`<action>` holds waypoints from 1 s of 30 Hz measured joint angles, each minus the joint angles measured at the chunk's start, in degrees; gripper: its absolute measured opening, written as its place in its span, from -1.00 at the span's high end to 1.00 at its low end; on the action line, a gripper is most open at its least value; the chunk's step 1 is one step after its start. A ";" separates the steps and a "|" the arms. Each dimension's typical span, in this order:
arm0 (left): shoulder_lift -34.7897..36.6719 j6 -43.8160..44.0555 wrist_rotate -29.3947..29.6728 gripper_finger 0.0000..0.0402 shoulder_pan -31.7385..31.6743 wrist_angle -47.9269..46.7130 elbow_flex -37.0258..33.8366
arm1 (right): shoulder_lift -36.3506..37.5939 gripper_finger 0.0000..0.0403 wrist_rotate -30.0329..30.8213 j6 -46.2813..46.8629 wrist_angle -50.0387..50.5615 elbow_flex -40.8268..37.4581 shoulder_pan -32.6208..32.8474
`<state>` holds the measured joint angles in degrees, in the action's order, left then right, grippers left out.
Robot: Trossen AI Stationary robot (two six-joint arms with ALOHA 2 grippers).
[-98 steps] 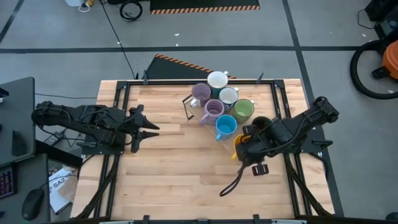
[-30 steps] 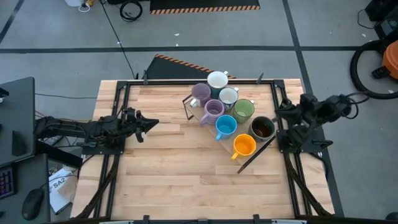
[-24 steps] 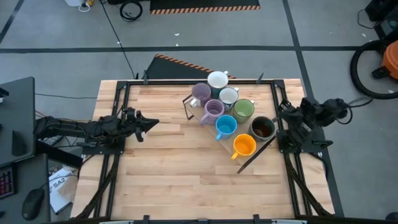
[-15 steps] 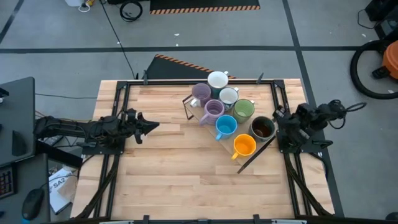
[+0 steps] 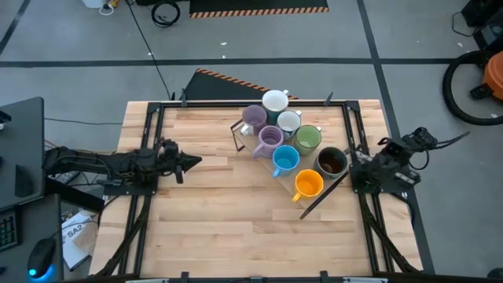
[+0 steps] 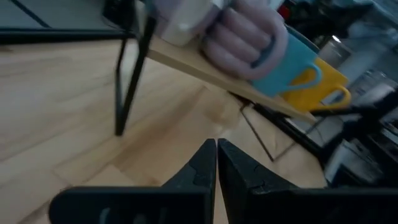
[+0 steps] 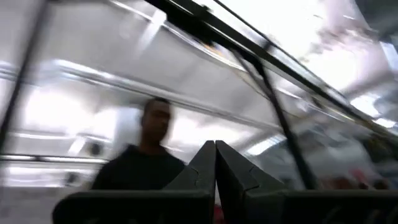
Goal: Place coffee mugs
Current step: Return to Home Position
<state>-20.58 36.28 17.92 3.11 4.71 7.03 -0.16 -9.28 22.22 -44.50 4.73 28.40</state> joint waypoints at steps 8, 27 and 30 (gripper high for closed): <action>0.00 0.41 6.59 0.89 0.00 0.00 0.02 | -0.04 0.93 3.24 2.59 2.97 -0.72 -0.02; -0.02 -11.40 7.99 0.89 -0.07 -0.86 0.02 | -0.07 0.92 -36.66 -4.57 15.85 -0.70 -0.02; -0.02 -13.00 8.01 0.89 -0.07 -0.83 0.02 | -0.07 0.92 -32.92 -6.73 18.31 -0.68 -0.02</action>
<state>-20.60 23.28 25.92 3.05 3.88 7.05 -0.23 -42.19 15.49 -26.19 4.05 28.38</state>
